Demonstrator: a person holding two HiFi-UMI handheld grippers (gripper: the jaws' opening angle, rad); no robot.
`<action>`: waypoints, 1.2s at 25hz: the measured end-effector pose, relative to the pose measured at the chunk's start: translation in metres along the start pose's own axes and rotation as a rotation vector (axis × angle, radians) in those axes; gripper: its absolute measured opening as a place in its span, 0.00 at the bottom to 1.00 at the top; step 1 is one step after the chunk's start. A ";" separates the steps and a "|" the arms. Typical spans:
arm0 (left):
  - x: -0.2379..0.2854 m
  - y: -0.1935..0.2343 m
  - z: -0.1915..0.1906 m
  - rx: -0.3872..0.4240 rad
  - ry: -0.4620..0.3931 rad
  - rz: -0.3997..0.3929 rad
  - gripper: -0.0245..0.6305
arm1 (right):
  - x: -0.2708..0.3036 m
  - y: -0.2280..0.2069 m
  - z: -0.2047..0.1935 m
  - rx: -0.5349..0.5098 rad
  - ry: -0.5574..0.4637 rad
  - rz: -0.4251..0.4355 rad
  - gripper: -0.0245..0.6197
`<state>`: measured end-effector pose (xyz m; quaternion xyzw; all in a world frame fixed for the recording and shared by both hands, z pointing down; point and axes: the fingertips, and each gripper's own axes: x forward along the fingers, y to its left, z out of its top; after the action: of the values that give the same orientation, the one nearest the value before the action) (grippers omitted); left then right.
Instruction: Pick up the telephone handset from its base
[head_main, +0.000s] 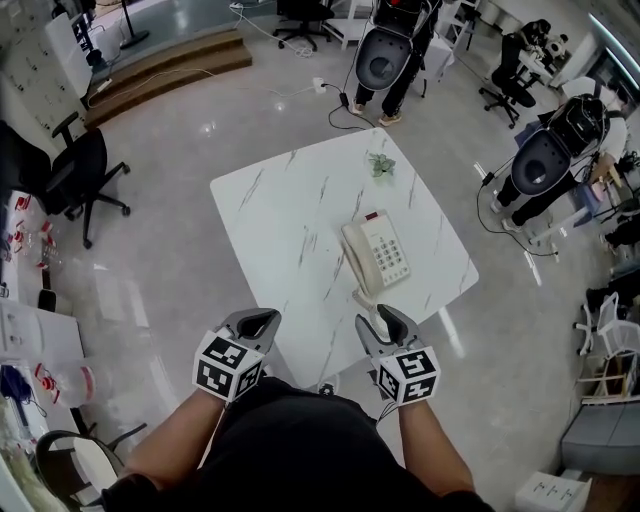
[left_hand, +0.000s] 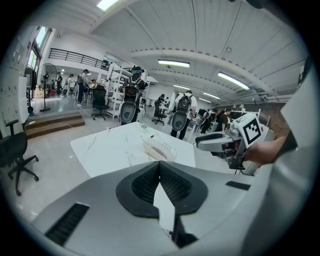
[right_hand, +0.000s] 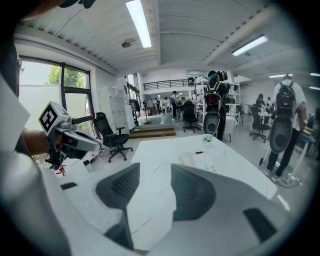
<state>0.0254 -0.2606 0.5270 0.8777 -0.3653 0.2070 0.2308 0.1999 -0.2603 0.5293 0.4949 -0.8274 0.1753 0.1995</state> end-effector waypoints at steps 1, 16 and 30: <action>-0.001 0.002 0.000 -0.004 -0.002 0.006 0.04 | 0.001 -0.003 0.001 -0.003 0.002 -0.003 0.34; -0.022 0.018 -0.017 -0.039 0.017 0.071 0.04 | 0.041 -0.048 0.002 -0.029 0.079 -0.035 0.34; -0.054 0.041 -0.036 -0.116 0.021 0.205 0.04 | 0.130 -0.110 -0.011 -0.137 0.214 -0.082 0.34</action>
<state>-0.0471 -0.2366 0.5375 0.8188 -0.4621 0.2171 0.2624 0.2431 -0.4019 0.6147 0.4920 -0.7906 0.1620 0.3267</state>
